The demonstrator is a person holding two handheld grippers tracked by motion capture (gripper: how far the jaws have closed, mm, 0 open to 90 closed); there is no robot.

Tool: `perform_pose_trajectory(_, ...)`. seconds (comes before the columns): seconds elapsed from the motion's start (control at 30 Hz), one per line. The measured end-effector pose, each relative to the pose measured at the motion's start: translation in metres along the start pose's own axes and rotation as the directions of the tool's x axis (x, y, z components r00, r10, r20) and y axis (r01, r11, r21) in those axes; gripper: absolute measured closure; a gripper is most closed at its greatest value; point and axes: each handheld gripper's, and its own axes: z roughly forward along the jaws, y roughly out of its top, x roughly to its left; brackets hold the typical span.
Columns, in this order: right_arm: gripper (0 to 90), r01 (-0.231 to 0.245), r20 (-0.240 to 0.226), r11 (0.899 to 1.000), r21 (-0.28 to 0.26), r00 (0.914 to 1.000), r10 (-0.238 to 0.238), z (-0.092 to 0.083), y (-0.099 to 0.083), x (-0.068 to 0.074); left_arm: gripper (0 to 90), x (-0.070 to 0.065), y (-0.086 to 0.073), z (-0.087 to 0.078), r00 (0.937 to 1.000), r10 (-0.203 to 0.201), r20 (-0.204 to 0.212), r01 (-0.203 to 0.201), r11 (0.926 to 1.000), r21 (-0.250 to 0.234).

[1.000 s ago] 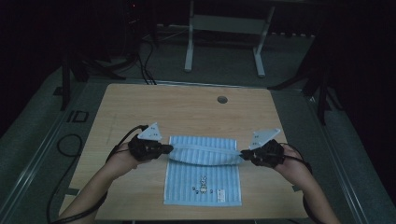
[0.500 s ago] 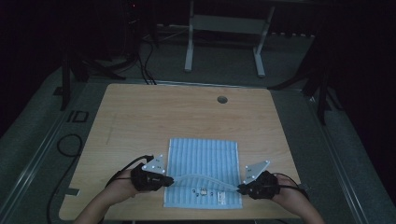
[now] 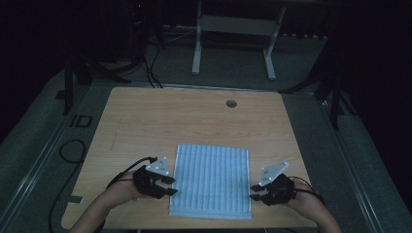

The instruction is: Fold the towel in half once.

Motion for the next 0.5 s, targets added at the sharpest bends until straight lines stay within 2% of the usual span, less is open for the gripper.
perform_pose_trajectory(0.1,67.2,-0.014,0.011,1.0,-0.003,0.9998,0.014,0.005,0.007,-0.022,57.7,0.011,0.007,0.009,0.9993,-0.01,-0.037,0.011,0.9997,0.021)
perform_pose_trajectory(0.17,65.6,-0.024,0.004,1.0,-0.003,0.9997,0.024,0.008,0.011,-0.037,57.6,0.019,0.01,0.011,0.9989,-0.017,-0.043,0.018,0.9996,0.02)
perform_pose_trajectory(0.2,65.5,-0.025,0.017,1.0,-0.01,0.9995,0.025,0.009,0.012,-0.043,57.5,0.022,0.012,0.011,0.9984,-0.006,-0.057,0.008,0.9996,0.027)
perform_pose_trajectory(0.23,65.0,-0.032,0.013,0.999,-0.009,0.9994,0.032,0.01,0.013,-0.05,56.6,0.027,0.013,0.012,0.9982,-0.018,-0.057,0.02,0.9994,0.027)
perform_pose_trajectory(0.27,63.3,-0.034,0.006,0.999,0.0,0.9994,0.034,0.012,0.014,-0.057,55.2,0.031,0.014,0.013,0.9978,-0.018,-0.063,0.02,0.9993,0.031)
perform_pose_trajectory(0.3,63.1,-0.027,0.02,1.0,0.006,0.9994,0.027,0.014,0.015,-0.062,55.1,0.035,0.016,0.013,0.9966,-0.019,-0.08,0.021,0.9991,0.036)
perform_pose_trajectory(0.33,61.6,-0.029,0.023,1.0,0.012,0.9993,0.028,0.015,0.016,-0.068,55.2,0.04,0.018,0.013,0.9959,-0.035,-0.084,0.038,0.9987,0.036)
perform_pose_trajectory(0.37,60.8,-0.036,0.013,0.999,0.019,0.9993,0.035,0.016,0.017,-0.075,55.1,0.045,0.02,0.013,0.9955,-0.029,-0.09,0.034,0.998,0.053)
perform_pose_trajectory(0.43,59.5,-0.038,0.027,0.999,0.035,0.999,0.037,0.018,0.02,-0.085,53.6,0.054,0.024,0.012,0.9924,-0.028,-0.119,0.036,0.9973,0.064)
perform_pose_trajectory(0.5,58.7,-0.041,0.038,0.998,0.045,0.9985,0.04,0.019,0.021,-0.095,50.4,0.065,0.028,0.01,0.9912,-0.045,-0.124,0.054,0.9961,0.07)
